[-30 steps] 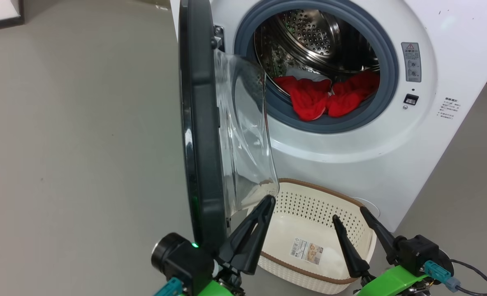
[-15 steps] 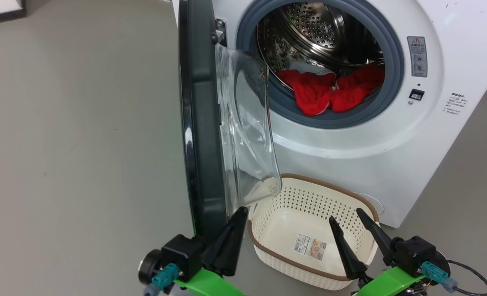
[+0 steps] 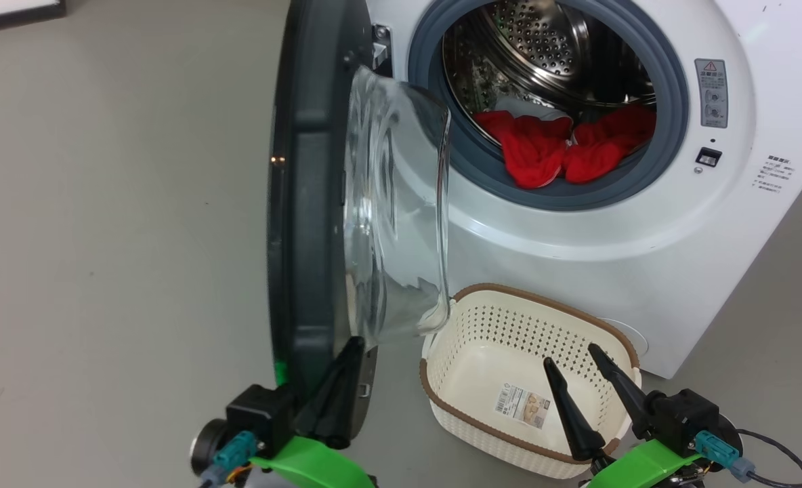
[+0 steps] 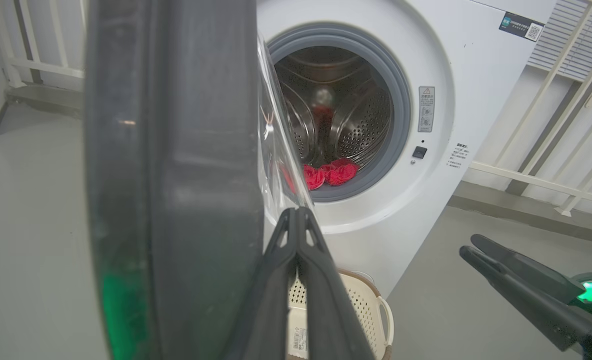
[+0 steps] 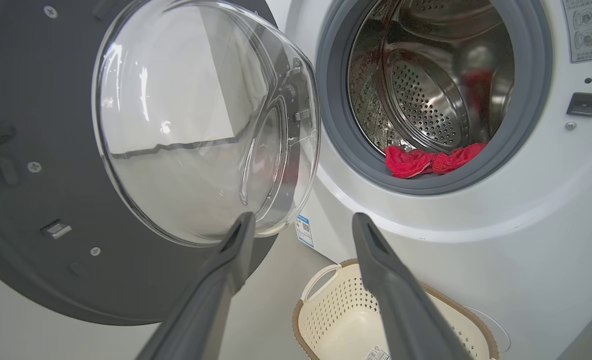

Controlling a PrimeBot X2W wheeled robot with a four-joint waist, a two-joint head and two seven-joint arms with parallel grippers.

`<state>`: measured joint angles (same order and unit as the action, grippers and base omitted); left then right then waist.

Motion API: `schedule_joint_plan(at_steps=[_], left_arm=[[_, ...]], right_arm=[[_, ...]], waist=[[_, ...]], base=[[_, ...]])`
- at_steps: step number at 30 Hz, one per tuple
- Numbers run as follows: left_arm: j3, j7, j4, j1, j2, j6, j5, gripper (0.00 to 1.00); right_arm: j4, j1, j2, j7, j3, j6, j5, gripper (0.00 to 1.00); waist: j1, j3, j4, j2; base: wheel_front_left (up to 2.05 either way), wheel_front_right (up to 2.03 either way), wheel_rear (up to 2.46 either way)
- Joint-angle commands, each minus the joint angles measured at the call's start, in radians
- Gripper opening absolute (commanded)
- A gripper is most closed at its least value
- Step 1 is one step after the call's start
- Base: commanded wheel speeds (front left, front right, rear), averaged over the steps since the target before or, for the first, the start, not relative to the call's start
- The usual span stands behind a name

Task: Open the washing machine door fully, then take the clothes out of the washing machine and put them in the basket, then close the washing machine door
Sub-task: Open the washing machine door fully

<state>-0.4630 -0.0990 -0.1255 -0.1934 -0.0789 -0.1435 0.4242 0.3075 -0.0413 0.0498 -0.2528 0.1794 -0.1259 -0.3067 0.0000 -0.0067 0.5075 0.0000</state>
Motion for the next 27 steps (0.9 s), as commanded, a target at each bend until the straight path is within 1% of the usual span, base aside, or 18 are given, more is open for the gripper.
schedule_joint_plan(at_steps=[1,10,16,27], left_arm=[[0.064,-0.006,0.025,-0.008,-0.028,-0.026,0.007,0.0],[0.136,-0.028,0.059,0.021,-0.059,-0.07,0.029,0.0],[0.192,-0.054,0.067,0.034,-0.099,-0.082,0.043,0.0],[0.298,-0.086,0.071,0.046,-0.15,-0.127,0.07,0.0]], right_arm=[[-0.02,-0.023,0.0,-0.009,0.025,-0.005,-0.005,1.0],[-0.018,-0.031,0.0,-0.009,0.029,-0.005,0.001,1.0],[-0.017,-0.041,0.013,-0.009,0.035,-0.005,0.011,1.0],[-0.013,-0.045,0.033,-0.009,0.054,-0.005,0.009,1.0]], waist=[[0.0,0.003,0.006,0.0],[0.0,0.021,0.015,0.0],[0.0,0.042,0.019,0.0],[0.0,0.066,0.017,0.0]], base=[[0.0,0.0,0.0],[0.0,0.0,0.0],[0.0,0.0,0.0],[0.0,0.0,0.0]])
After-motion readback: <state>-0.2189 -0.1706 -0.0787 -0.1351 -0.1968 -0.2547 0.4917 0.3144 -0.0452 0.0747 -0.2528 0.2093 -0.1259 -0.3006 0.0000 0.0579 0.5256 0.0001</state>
